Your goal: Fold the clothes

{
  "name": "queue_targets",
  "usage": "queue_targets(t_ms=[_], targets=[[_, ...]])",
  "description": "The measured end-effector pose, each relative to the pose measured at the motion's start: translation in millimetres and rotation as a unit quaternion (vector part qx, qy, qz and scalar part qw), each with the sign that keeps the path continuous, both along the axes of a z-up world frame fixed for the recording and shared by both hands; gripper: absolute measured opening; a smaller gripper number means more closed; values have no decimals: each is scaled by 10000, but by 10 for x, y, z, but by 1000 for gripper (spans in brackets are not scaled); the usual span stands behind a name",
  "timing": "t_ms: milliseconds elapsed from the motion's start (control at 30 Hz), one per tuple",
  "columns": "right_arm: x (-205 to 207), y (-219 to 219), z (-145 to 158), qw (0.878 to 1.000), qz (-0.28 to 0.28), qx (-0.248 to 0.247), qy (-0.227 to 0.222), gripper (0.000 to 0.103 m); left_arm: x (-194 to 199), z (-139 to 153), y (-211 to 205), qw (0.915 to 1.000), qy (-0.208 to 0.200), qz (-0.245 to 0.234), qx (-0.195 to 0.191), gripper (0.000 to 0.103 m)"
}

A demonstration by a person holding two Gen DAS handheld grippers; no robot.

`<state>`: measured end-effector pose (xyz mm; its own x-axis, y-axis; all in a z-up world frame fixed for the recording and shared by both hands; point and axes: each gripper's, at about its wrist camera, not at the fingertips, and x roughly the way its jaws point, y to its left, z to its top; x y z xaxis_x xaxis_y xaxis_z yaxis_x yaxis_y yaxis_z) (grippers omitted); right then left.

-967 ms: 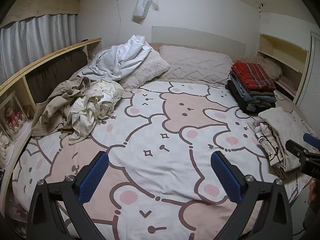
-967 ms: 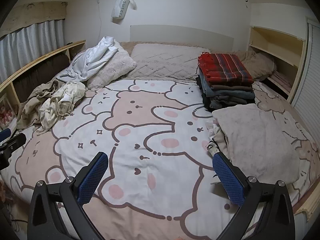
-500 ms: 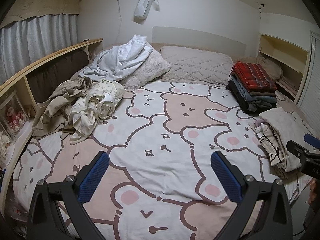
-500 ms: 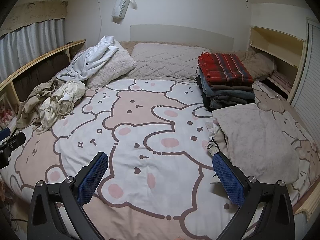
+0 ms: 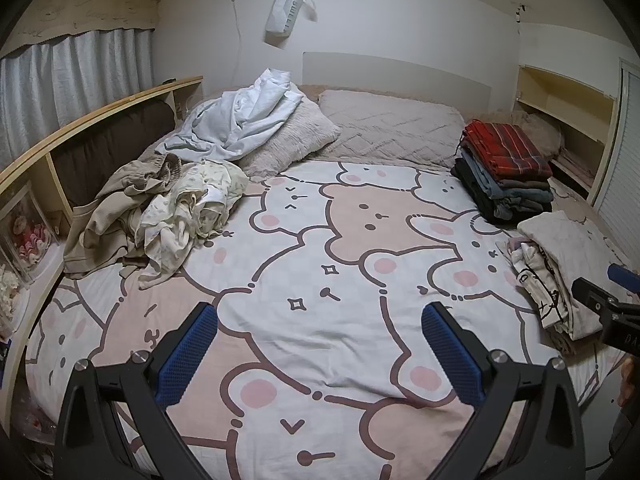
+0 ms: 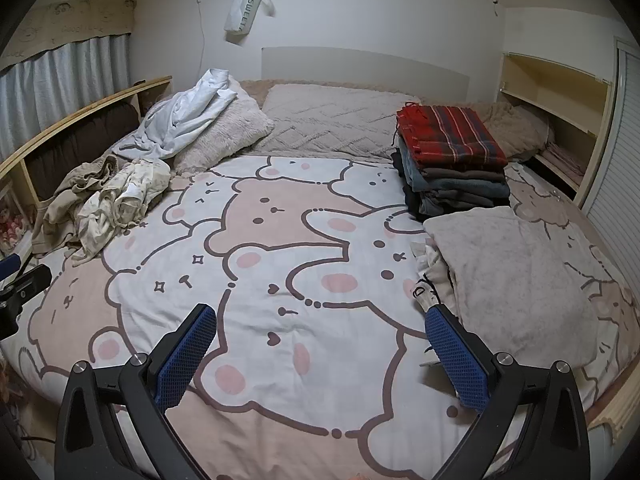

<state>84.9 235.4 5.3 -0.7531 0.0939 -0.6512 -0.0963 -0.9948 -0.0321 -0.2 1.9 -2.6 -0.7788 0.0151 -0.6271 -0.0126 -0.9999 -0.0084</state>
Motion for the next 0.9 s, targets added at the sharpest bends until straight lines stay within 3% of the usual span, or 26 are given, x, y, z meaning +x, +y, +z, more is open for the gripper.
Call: queue_targets(t_ms=[900], targets=[[-35, -12, -39, 9999, 23, 41, -93, 103, -26, -48, -6, 10000, -30, -3, 29, 102]])
